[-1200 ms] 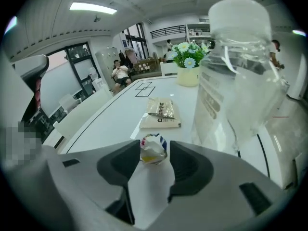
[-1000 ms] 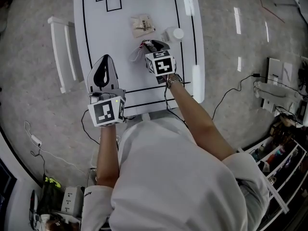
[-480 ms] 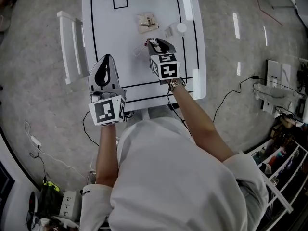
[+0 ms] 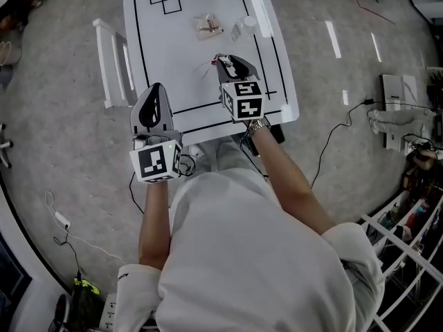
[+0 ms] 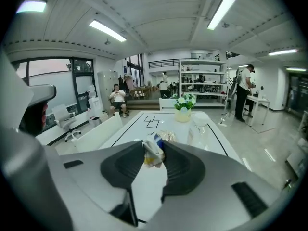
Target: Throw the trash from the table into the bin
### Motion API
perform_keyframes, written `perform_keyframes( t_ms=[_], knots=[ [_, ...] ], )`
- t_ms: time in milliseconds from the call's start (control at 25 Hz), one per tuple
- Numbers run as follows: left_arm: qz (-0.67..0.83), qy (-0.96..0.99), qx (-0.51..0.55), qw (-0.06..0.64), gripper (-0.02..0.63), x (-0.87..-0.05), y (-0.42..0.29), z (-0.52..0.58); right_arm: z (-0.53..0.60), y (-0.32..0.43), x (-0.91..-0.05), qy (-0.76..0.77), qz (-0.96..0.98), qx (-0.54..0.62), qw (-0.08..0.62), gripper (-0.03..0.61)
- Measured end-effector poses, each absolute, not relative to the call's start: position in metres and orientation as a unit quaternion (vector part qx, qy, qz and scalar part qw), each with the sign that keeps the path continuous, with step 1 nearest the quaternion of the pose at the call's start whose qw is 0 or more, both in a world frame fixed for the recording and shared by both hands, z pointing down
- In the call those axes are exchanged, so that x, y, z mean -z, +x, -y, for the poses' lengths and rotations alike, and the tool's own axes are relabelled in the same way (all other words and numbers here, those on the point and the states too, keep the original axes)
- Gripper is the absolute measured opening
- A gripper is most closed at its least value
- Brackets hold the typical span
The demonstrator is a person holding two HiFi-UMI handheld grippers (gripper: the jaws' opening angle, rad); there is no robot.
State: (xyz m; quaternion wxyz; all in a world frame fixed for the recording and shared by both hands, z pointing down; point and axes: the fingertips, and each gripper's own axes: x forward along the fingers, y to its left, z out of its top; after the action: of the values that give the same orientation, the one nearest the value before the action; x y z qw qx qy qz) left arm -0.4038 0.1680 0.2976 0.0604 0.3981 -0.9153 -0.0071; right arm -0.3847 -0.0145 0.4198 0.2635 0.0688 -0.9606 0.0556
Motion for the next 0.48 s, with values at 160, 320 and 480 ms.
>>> perform_keyframes(
  t_ms=[160, 320, 480],
  knots=[
    [0.908, 0.417, 0.006, 0.045, 0.005, -0.287, -0.378, -0.178, 0.005, -0.358, -0.397, 0.091, 0.966, -0.052, 0.237, 0.120],
    [0.898, 0.438, 0.008, 0.037, 0.005, -0.279, -0.355, -0.178, 0.005, -0.324, -0.382, 0.118, 0.967, -0.052, 0.220, 0.120],
    [0.883, 0.468, 0.011, 0.034, 0.005, -0.277, -0.334, -0.160, 0.018, -0.289, -0.373, 0.152, 0.965, -0.051, 0.209, 0.120]
  ],
)
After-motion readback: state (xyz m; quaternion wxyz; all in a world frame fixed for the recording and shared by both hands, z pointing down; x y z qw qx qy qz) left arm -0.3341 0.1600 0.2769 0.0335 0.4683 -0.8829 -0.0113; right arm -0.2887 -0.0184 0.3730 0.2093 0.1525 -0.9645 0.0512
